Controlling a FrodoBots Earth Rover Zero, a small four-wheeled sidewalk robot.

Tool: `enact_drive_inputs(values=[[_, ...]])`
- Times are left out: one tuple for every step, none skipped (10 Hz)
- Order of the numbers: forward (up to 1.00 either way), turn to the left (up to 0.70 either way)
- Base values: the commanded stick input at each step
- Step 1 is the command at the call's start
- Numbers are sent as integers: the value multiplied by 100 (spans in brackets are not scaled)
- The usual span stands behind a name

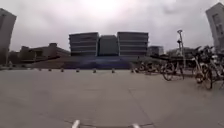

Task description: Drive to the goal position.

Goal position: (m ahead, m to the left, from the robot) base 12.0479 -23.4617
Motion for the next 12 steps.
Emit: enact_drive_inputs(values=[[85,0],[85,0],[85,0],[85,0],[85,0],[85,0],[85,0],[85,0],[85,0],[85,0],[85,0],[85,0]])
